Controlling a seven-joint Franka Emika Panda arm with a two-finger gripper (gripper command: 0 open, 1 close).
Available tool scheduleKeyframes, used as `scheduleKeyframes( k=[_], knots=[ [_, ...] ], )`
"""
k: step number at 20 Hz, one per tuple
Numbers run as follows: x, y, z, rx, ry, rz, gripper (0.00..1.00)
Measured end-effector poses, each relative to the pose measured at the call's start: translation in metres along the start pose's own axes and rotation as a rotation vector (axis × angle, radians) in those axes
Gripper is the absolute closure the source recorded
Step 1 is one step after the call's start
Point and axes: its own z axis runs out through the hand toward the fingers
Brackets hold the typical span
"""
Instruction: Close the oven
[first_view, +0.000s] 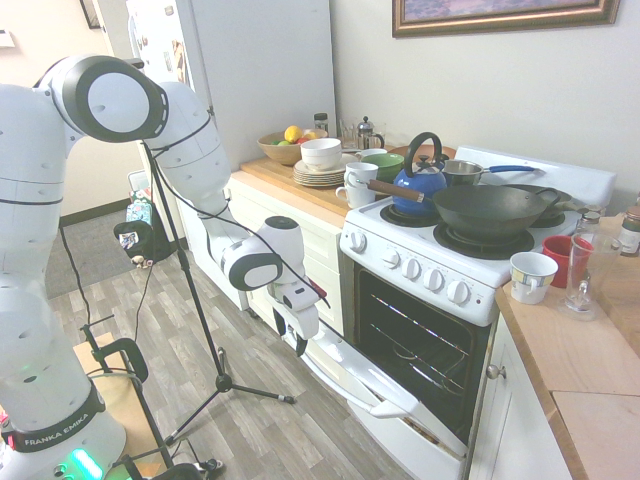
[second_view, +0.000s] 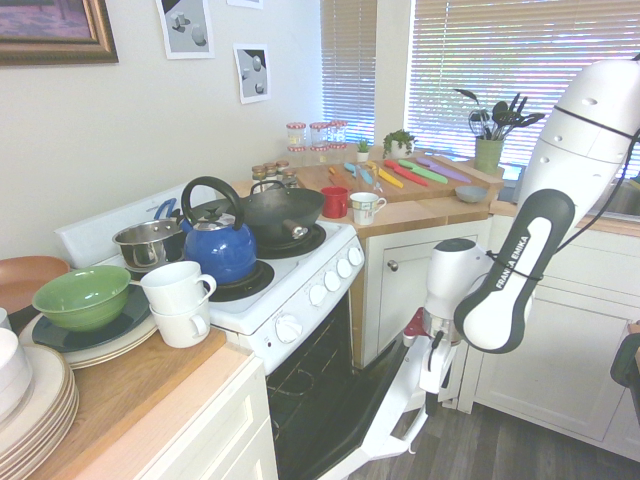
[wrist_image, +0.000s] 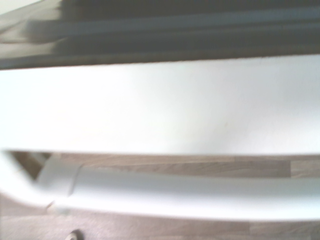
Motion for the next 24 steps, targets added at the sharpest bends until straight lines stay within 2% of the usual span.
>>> scheduleKeyframes(
  k=[5,14,24],
  knots=[
    [0.000,-0.006,0.028,0.019,0.039,-0.008,0.00],
    [0.007,-0.035,0.032,0.056,0.086,-0.035,0.00],
    [0.014,-0.109,-0.001,0.132,0.149,-0.014,0.00]
  ],
)
